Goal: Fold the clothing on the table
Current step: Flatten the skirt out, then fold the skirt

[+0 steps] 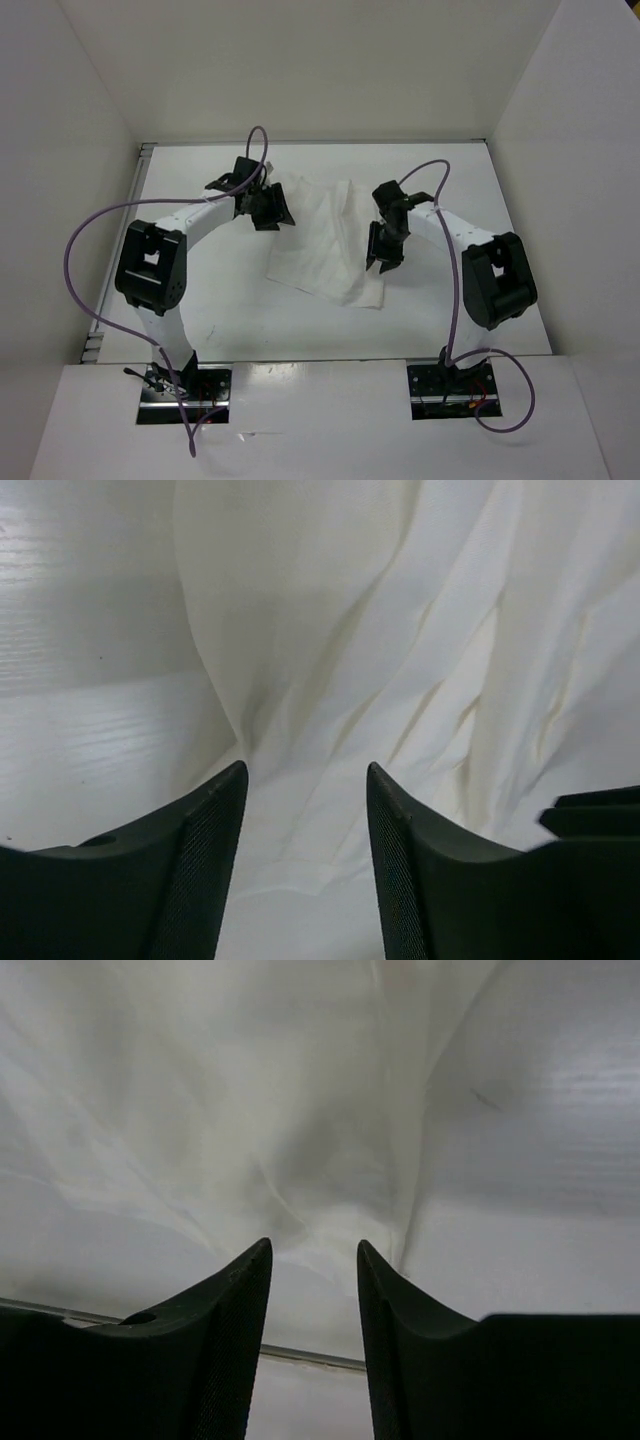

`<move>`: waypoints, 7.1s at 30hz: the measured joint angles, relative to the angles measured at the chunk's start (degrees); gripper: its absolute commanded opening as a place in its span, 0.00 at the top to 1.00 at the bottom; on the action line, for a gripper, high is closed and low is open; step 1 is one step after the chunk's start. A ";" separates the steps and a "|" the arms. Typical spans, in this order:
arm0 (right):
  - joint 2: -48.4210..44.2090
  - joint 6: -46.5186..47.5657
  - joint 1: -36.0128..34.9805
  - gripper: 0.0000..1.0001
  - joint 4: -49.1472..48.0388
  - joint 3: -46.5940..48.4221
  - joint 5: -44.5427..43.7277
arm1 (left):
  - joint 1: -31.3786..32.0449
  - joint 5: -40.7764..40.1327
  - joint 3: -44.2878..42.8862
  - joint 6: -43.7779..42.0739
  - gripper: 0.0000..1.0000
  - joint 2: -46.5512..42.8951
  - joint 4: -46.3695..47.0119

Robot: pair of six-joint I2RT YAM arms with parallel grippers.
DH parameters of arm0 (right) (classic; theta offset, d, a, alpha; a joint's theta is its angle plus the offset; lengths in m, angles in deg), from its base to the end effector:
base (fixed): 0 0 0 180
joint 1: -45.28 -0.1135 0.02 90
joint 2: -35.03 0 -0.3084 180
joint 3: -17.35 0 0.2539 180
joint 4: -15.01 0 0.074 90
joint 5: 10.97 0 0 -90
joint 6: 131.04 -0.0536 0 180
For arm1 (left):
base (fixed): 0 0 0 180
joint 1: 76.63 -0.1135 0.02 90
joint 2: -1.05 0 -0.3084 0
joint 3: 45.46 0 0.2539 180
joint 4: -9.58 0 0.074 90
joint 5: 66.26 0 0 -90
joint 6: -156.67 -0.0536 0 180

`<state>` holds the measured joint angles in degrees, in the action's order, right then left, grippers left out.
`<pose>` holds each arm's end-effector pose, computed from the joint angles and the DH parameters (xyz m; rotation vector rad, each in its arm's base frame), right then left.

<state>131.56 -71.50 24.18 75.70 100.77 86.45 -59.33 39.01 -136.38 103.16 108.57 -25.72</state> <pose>0.3127 0.1281 0.2402 0.2116 2.9150 0.3515 0.4099 -0.1425 0.2361 -0.3117 2.5590 -0.7101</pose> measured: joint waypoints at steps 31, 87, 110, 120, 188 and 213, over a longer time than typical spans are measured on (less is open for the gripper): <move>3.23 -7.96 -8.35 1.00 9.20 1.46 -8.61 | -5.86 0.04 4.92 0.17 0.38 -13.81 -0.63; -7.54 0.17 15.06 0.61 9.07 -1.77 -6.56 | 6.21 8.07 8.33 6.16 0.47 -5.79 4.81; -7.54 3.37 14.45 0.61 7.13 -2.23 -3.52 | 1.18 -3.34 -7.72 2.27 0.21 2.80 3.04; -4.90 3.52 13.94 0.61 6.19 -3.17 -3.61 | 5.16 -7.96 21.07 6.60 0.41 -33.20 -0.17; -0.90 1.77 12.55 1.00 4.13 28.02 -6.80 | 1.73 -6.58 -15.13 -0.68 1.00 -8.59 -4.94; -49.66 -5.11 3.91 1.00 17.42 -18.67 15.87 | 5.92 15.52 33.79 6.47 1.00 -65.42 -9.29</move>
<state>81.90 -76.61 28.09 93.12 82.11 102.31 -53.41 54.53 -102.59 109.63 43.16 -35.00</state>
